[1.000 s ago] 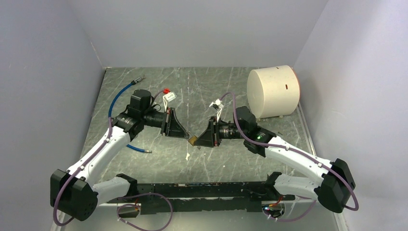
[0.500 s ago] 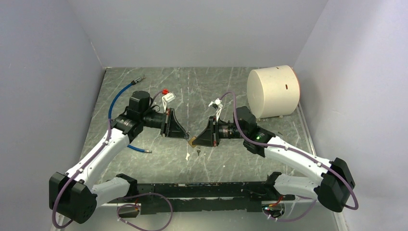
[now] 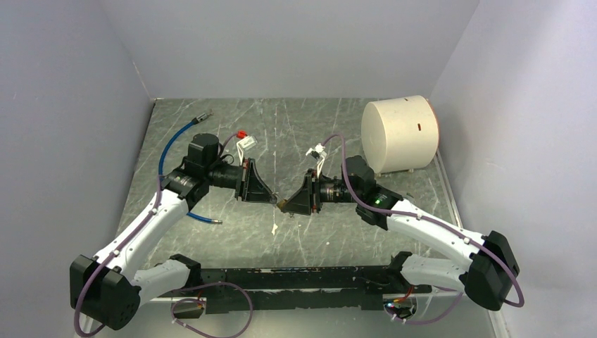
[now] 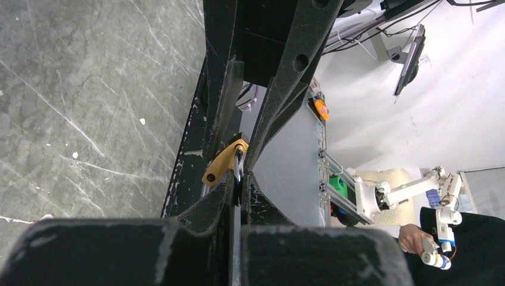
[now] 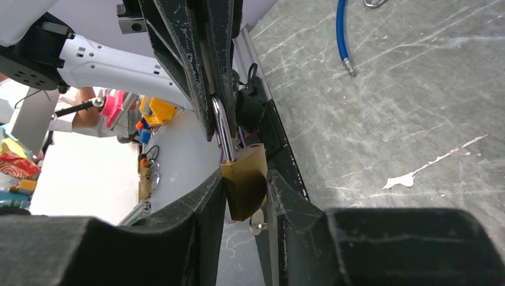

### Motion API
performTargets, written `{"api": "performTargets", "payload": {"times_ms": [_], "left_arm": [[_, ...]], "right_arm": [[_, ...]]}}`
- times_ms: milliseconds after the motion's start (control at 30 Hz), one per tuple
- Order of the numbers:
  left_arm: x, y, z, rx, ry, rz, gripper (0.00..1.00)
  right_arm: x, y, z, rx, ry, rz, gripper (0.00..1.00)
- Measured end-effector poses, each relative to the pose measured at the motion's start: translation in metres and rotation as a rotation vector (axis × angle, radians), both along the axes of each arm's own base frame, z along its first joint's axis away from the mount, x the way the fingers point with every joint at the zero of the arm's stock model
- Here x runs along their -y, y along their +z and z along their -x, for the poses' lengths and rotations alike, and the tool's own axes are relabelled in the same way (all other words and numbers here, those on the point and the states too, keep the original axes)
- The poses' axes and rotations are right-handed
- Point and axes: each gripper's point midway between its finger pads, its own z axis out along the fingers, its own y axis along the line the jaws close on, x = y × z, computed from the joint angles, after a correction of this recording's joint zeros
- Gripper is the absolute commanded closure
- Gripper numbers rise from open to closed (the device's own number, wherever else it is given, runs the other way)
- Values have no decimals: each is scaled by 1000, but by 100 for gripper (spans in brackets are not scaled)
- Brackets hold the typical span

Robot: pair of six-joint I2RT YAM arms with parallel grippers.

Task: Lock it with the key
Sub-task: Lock the lock.

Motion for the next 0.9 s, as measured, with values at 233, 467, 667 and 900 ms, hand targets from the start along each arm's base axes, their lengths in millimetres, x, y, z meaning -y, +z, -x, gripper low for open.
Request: {"api": "performTargets", "payload": {"times_ms": [233,467,667,900], "left_arm": [[1,1,-2,7,9,3,97],[1,-2,-4,-11,27,-6,88],[-1,-7,-5,2,36,-25,52],[-5,-3,-5,46,57,-57,63]], "right_arm": [[0,-2,0,-2,0,3,74],[1,0,2,10,7,-3,100],[2,-6,6,-10,14,-5,100],[2,-6,13,-31,51,-24,100]]}}
